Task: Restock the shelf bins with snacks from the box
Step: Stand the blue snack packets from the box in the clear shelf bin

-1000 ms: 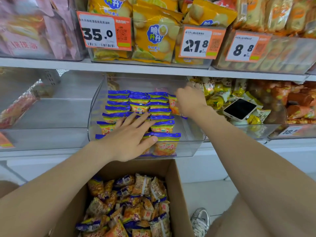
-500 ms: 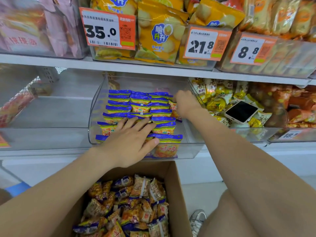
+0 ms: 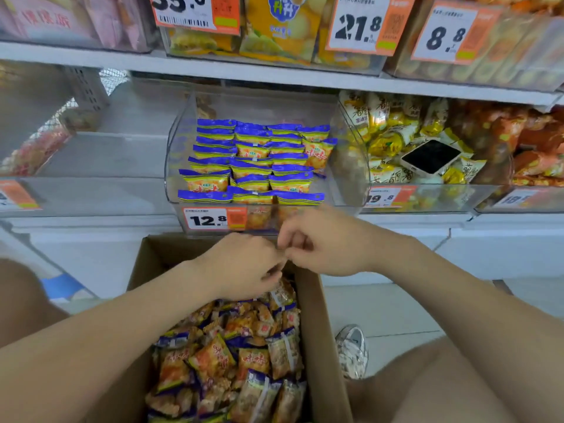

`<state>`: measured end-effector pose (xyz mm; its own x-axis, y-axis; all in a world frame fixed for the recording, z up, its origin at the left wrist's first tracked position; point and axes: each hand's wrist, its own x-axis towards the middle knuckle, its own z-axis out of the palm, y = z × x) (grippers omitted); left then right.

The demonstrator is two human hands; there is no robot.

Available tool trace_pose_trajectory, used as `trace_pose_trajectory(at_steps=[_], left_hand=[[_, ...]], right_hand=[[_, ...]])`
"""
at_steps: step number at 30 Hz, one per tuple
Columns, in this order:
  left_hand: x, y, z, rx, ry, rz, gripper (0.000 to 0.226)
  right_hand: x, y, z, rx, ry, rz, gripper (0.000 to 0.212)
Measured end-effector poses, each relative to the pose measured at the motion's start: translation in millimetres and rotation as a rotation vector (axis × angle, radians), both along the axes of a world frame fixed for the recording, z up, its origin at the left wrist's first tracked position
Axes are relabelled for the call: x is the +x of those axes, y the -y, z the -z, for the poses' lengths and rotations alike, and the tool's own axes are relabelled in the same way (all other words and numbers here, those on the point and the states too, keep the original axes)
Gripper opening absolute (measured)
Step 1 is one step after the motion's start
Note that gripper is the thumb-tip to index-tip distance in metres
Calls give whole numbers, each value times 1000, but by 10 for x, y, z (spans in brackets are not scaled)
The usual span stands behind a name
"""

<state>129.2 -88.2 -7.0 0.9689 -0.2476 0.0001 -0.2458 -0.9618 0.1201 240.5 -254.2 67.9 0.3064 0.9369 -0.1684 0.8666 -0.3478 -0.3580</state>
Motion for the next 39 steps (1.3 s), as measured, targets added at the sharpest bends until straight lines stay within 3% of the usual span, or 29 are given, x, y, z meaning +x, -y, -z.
trace_pose_trajectory(at_steps=[2,4,8,13,15,19,23,25,28,31,33,35,39], left_hand=[[2,25,287,75,-327,-56,19],[-1,49,605,129,-494,-68,33],[19,17,1141,223,-490,-155,71],[104,-92,1448,169,-632,-153,103],[90,-66,1484,191,-666,-130,106],[101,55,1453,311,-591,-97,90],[67,10,1426,48,-562,-263,96],[49,-6,1270,-231,-507,-391,85],[39,73,775,-770,-520,-529,48],[-28,170,273,-1113,-572,-582,49],[-112,180,-4,-1294,-529,-623,55],[-188,161,-284,-1277,-466,-611,51],[-220,88,-680,-973,-211,-511,28]], right_hand=[[-57,20,242,-239,34,-79,19],[-62,20,478,-394,49,-113,25],[10,-39,731,-562,109,-117,27],[189,-155,815,-551,135,-106,28],[240,-186,837,-561,141,-93,28],[262,-200,813,-554,163,-102,33],[210,-171,674,-549,151,-97,39],[218,-131,570,-517,143,-101,38],[259,-48,399,-340,101,-71,36],[250,10,237,-131,-52,-40,53],[214,31,119,-28,-174,-15,52],[201,55,9,67,-304,22,41],[260,120,-109,237,-363,97,27]])
